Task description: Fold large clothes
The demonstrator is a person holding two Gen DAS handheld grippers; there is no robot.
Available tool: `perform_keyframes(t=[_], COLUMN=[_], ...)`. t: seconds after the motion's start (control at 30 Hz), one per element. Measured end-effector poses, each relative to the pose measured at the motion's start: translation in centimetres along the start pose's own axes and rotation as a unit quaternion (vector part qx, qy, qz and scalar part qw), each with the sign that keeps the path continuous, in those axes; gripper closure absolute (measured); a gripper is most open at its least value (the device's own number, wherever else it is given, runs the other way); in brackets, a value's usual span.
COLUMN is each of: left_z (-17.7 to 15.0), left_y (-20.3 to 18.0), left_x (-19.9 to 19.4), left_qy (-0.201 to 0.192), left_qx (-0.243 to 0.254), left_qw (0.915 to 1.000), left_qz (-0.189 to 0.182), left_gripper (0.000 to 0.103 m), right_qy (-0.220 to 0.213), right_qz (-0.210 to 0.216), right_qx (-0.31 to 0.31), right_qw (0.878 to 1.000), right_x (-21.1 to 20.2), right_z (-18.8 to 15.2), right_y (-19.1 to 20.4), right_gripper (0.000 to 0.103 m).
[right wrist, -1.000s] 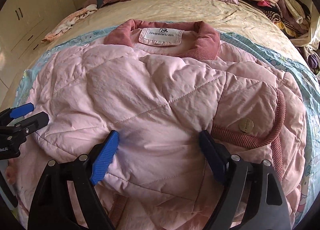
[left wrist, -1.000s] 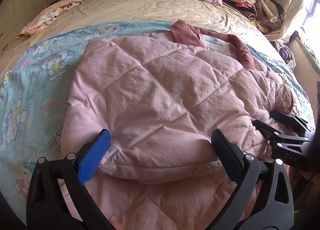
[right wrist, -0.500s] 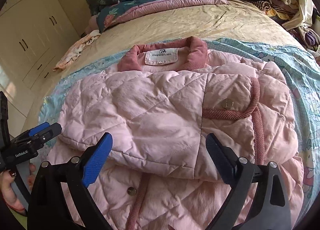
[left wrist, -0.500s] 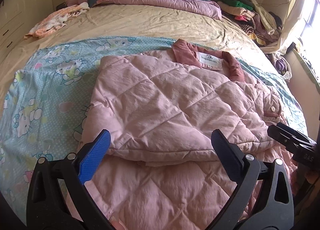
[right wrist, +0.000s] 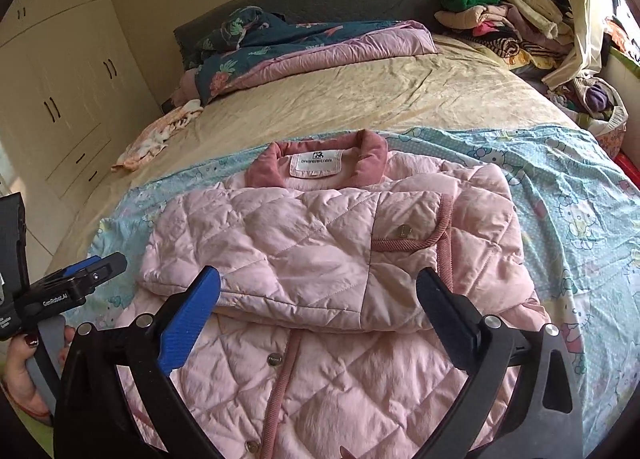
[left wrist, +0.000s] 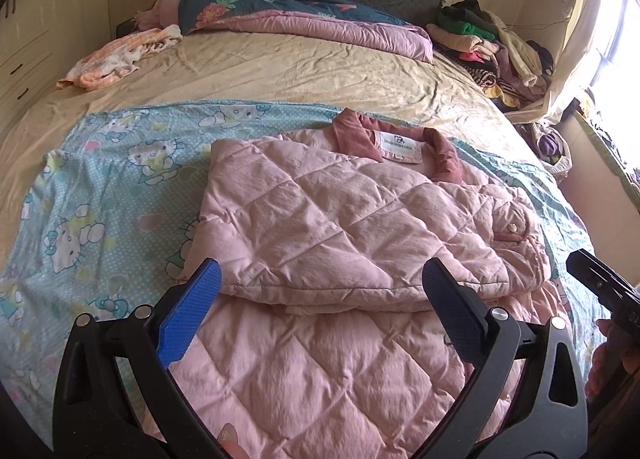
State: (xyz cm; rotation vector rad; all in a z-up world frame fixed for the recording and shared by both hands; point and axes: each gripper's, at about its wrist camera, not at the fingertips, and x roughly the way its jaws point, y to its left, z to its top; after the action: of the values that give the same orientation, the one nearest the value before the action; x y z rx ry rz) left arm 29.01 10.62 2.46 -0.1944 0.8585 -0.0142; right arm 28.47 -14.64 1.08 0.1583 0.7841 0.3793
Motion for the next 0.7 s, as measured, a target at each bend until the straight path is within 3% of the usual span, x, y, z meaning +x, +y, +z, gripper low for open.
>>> perform_keyframes(t=[0.7], left_z=[-0.5], left_y=[-1.9], left_x=[-6.8], left_qy=[-0.050], left_qx=[0.005], left_qw=[0.9983], left_qz=[-0.031], left_gripper=[0.009], right_qy=[-0.061], right_qz=[0.024], right_qx=[0.003], right_qw=[0.998], right_x=[-8.9], right_z=[-0.8], right_y=[1.9], right_gripper=[0.005])
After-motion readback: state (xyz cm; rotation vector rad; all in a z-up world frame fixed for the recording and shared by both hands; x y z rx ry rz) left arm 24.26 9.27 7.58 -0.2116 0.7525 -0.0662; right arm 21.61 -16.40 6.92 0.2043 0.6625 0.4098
